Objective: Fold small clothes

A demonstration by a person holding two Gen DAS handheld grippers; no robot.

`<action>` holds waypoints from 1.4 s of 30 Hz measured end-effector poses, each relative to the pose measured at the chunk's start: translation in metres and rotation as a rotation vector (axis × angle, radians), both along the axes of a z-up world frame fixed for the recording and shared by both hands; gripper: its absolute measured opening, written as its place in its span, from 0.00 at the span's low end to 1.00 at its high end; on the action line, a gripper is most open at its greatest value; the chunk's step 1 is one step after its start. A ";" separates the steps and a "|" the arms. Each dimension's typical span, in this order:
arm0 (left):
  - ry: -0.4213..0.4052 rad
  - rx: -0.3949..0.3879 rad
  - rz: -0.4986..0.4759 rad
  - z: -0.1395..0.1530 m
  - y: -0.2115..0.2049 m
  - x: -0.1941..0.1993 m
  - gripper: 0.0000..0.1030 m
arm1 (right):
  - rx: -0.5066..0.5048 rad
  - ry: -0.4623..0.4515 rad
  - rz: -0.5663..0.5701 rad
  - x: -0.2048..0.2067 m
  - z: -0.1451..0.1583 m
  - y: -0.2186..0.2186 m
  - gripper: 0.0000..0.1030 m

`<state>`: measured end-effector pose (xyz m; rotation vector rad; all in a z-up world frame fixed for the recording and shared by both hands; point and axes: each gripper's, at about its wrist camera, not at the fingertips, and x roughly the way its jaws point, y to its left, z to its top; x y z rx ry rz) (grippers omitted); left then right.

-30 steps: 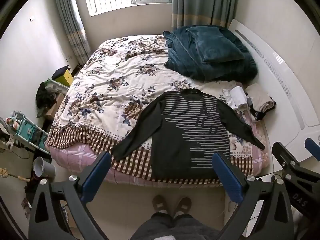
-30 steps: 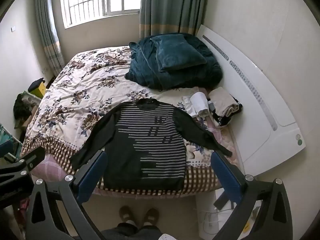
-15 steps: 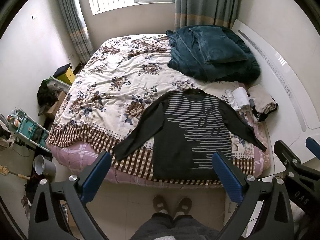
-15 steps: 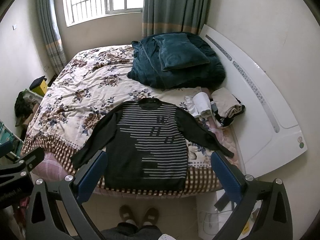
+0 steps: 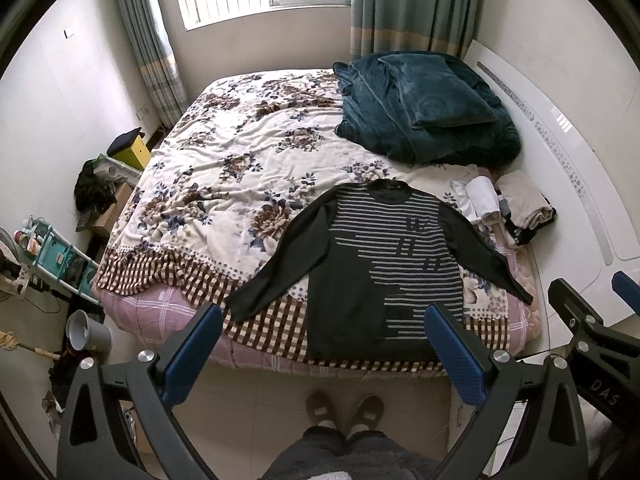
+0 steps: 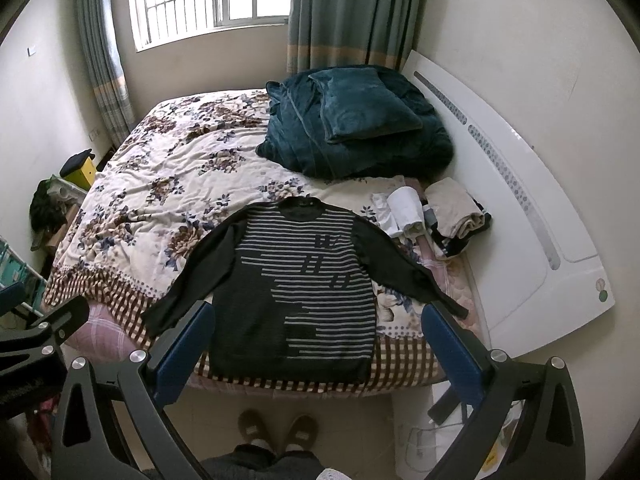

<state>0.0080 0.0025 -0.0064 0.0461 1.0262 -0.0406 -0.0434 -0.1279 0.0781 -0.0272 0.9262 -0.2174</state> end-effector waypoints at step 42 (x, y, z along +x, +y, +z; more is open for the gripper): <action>-0.010 -0.005 -0.006 0.009 -0.010 0.025 1.00 | 0.007 0.002 0.003 0.015 0.008 -0.005 1.00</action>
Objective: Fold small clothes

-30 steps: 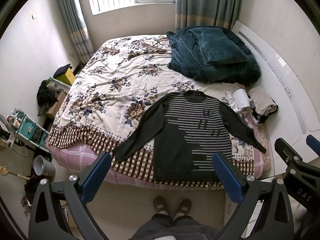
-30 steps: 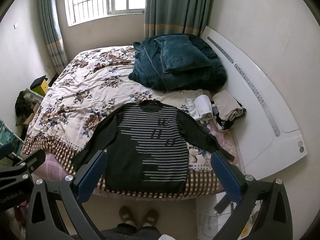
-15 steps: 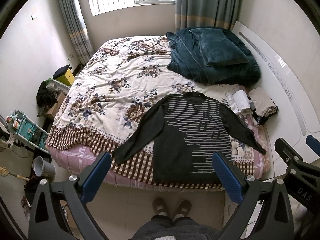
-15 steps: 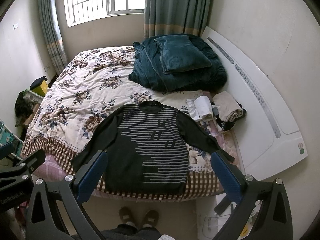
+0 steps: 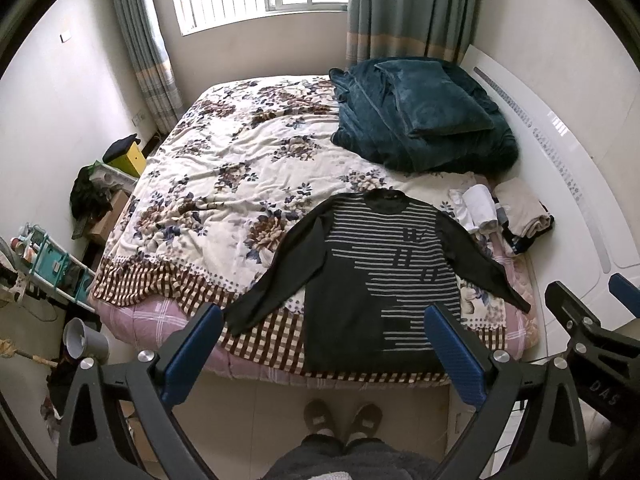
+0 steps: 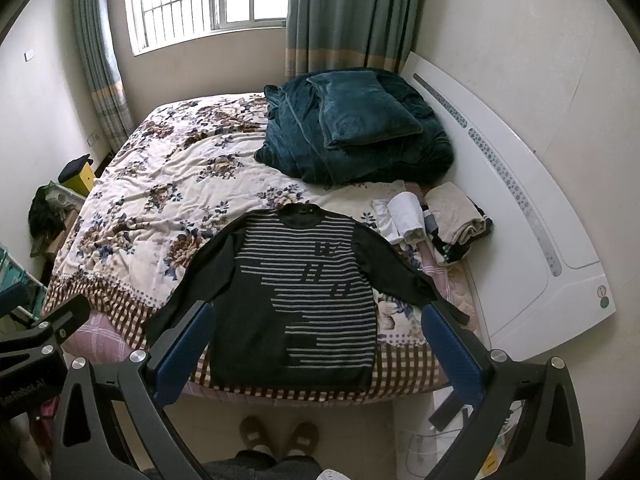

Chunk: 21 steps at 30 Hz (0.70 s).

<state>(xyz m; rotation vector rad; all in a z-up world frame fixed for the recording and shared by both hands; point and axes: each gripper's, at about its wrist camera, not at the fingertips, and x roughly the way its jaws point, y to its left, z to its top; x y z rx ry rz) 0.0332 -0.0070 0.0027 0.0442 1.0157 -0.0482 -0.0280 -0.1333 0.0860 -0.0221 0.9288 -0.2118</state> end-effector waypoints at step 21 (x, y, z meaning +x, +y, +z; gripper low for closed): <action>-0.022 0.072 -0.062 -0.083 -0.036 0.086 1.00 | 0.013 0.019 -0.226 0.047 -0.073 -0.069 1.00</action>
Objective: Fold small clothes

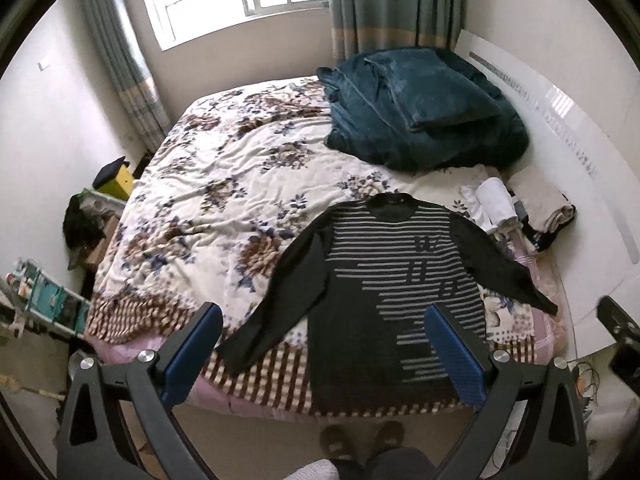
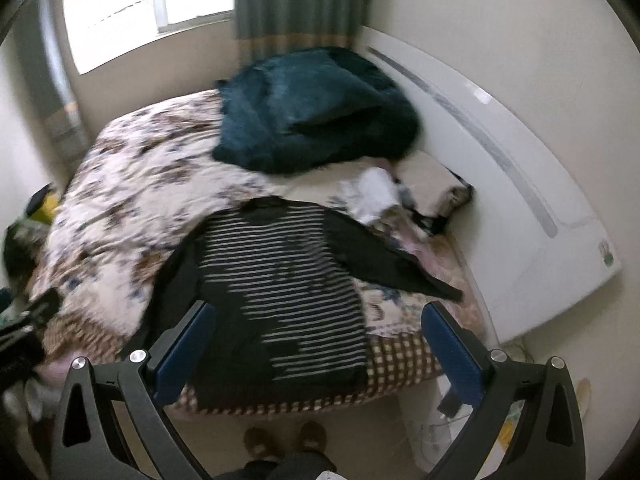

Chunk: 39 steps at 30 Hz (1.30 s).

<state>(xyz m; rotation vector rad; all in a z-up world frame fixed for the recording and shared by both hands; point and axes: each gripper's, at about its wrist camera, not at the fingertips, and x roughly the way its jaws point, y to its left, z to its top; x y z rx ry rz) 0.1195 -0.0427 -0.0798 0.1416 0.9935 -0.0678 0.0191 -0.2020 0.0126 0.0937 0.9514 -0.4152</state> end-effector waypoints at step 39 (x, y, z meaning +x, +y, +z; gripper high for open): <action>0.331 0.235 -0.213 -0.446 -0.311 0.205 1.00 | 0.247 0.266 -0.728 0.148 -0.566 -0.595 0.59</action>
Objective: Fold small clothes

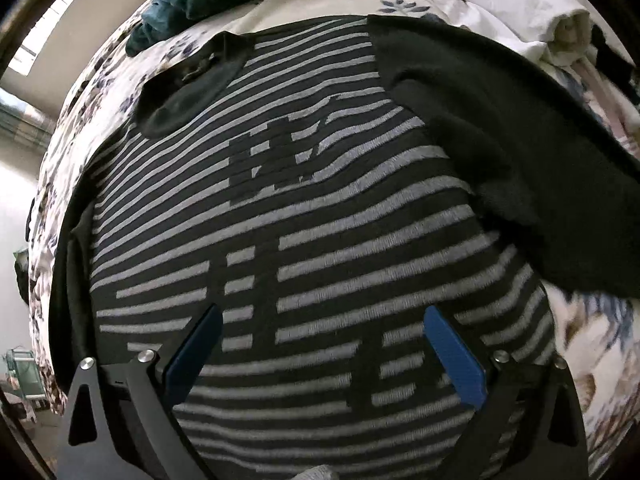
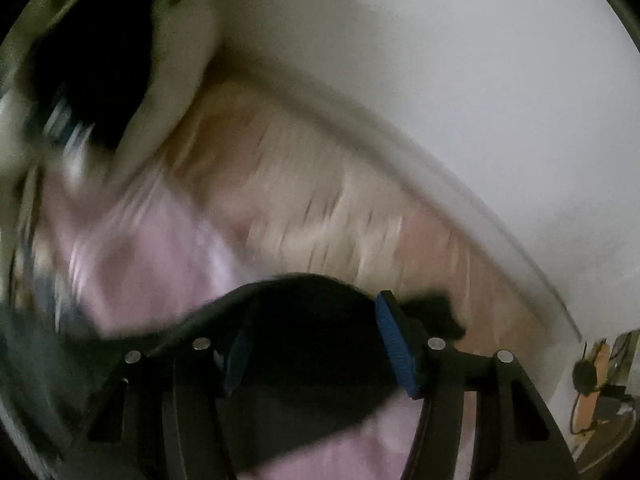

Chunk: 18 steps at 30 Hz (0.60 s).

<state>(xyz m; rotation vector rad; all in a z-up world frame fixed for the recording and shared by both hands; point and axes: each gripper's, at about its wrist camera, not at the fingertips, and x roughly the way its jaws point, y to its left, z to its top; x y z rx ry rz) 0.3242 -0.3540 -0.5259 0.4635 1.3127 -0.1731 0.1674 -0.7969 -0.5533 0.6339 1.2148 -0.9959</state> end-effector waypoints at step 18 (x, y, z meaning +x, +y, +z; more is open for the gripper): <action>0.027 -0.030 0.120 -0.021 0.033 0.021 1.00 | 0.153 -0.268 -0.468 -0.100 -0.045 -0.007 0.55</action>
